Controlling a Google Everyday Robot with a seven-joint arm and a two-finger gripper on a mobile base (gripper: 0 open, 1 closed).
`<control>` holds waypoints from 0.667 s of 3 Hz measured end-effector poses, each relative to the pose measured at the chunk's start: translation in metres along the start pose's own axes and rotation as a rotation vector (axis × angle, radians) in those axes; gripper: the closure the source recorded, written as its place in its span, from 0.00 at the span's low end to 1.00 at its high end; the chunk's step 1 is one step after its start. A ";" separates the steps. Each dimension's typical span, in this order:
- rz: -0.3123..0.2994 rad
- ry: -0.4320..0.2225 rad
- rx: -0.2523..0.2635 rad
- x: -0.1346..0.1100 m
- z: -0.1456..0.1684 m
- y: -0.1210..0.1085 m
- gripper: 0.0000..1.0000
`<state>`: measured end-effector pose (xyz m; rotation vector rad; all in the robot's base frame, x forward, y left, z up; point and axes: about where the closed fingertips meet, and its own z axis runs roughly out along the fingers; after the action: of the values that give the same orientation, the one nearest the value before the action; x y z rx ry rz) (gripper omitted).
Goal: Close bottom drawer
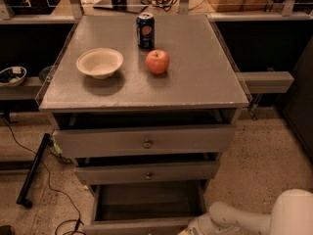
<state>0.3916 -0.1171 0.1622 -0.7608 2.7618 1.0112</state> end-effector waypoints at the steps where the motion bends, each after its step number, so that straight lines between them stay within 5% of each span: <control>1: 0.000 0.000 0.000 0.000 0.000 0.000 0.28; 2: 0.000 0.000 0.000 0.000 0.000 0.000 0.05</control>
Offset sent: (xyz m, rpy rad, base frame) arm 0.0000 0.0000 0.0000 0.0000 0.0000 0.0000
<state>0.3915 -0.1171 0.1621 -0.7608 2.7618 1.0113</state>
